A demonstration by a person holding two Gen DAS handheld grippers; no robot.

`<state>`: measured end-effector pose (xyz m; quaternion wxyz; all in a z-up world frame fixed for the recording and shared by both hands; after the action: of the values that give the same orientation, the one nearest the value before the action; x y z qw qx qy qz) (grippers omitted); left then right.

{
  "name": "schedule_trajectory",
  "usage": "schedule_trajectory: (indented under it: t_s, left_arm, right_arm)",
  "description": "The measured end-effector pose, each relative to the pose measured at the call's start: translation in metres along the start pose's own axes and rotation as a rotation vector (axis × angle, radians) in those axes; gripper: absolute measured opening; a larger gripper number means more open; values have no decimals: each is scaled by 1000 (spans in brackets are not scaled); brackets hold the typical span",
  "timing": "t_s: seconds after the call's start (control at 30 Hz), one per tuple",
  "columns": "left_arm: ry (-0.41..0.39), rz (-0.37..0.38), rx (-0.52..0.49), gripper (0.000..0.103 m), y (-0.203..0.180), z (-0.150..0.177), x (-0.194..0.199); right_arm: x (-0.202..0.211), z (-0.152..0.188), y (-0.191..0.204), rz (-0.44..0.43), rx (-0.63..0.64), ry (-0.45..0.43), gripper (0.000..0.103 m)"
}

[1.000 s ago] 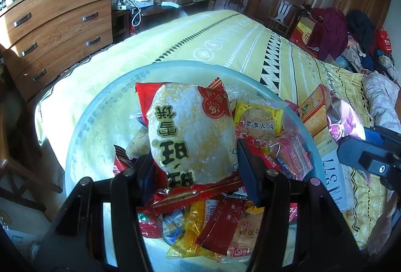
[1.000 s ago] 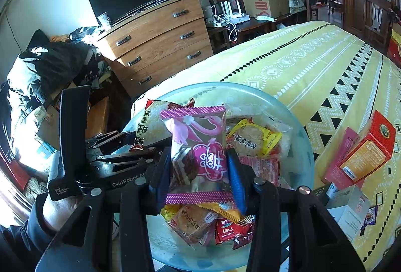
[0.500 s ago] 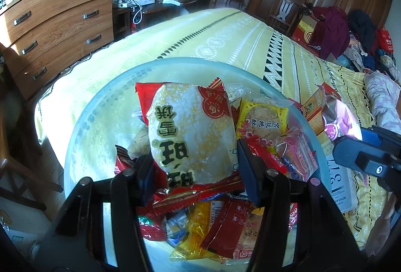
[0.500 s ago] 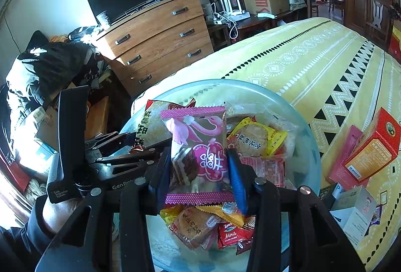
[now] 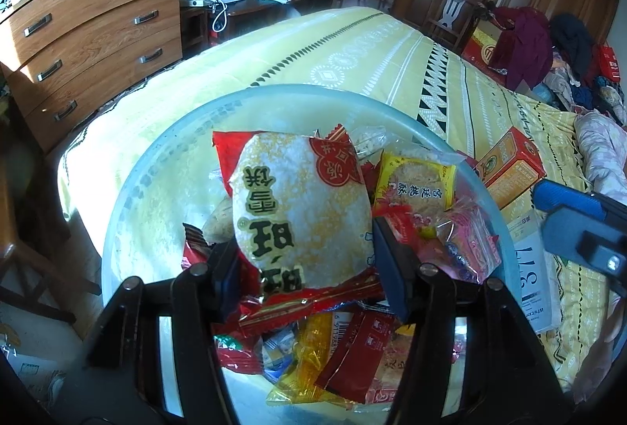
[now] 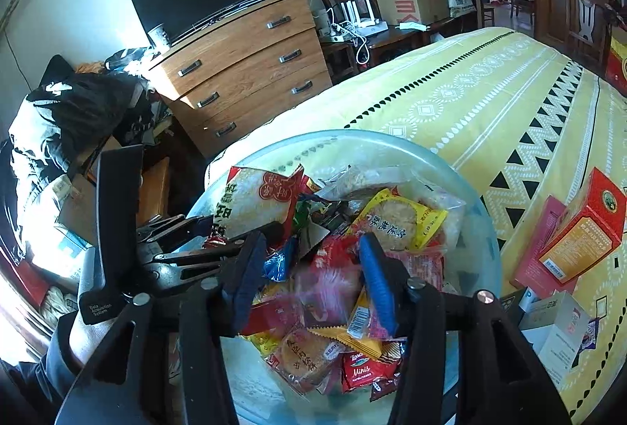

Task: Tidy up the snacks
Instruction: 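Lower both packets into the basin and open both tools to drop them, then move both tools back over the bed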

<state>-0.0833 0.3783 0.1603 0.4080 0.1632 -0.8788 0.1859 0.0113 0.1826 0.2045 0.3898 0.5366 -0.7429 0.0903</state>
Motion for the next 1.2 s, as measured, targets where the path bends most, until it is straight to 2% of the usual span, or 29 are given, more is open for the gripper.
schedule_trajectory:
  t_s: [0.03,0.13,0.17,0.23,0.33,0.47,0.6,0.63,0.73,0.77,0.8,0.83,0.9,0.93,1.0,1.03,1.13,1.2]
  left_arm:
    - [6,-3,2,64,-1,0,0]
    - [14,-29,-6,89,-7,1,0]
    - [4,-40,-9,95,-10,1,3]
    - [-9,-51,-9,100,-15,0,8]
    - [-20,-56,-19,101,-24,-1,13]
    - [-61,-27,-45,101,-47,-2,28]
    - [-182,21,-86,101,-79,-1,63]
    - [-246,27,-103,103,-93,2,78]
    - [-426,80,-165,103,-138,16,118]
    - [-467,106,-186,103,-153,24,126]
    - [-506,79,-201,103,-163,29,130]
    - [-525,118,-244,103,-186,42,133]
    - [-491,209,-320,103,-223,63,128]
    - [-450,259,-376,103,-246,81,120]
    - [-376,304,-476,103,-283,114,100]
    - [-313,343,-534,103,-304,137,81]
    - [-127,348,-612,103,-337,183,24]
    - [-46,333,-619,103,-349,201,-7]
  right_arm:
    - [1,0,0,1,1,-2,63]
    - [4,2,0,9,1,5,76]
    - [5,4,-1,12,-3,12,91]
    - [9,6,-3,26,-8,8,94]
    - [22,9,-3,72,25,-17,94]
    - [58,13,2,125,76,-118,94]
    - [112,26,3,192,119,-272,94]
    - [130,35,2,219,125,-327,94]
    - [183,71,-11,308,107,-462,97]
    - [199,86,-18,348,95,-495,103]
    - [215,105,-29,401,76,-524,103]
    - [227,120,-38,440,55,-540,103]
    - [248,162,-69,526,-18,-536,103]
    - [255,182,-84,566,-56,-522,103]
    - [264,228,-120,640,-148,-462,103]
    - [266,250,-137,664,-195,-425,103]
    - [271,317,-184,729,-320,-325,103]
    - [271,358,-217,750,-406,-252,103]
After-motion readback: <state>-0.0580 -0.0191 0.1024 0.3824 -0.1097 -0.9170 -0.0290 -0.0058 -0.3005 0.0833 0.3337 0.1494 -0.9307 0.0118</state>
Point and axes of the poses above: each gripper's, at about its wrist camera, not at the fingertips, and x roughly against the way its jaws point, y to its left, z to its underside, the point moved 4 cm from there along -x, roughly the way its jaws point, and after that the axes turned 1 degree about -z, right-handed, at the moved point
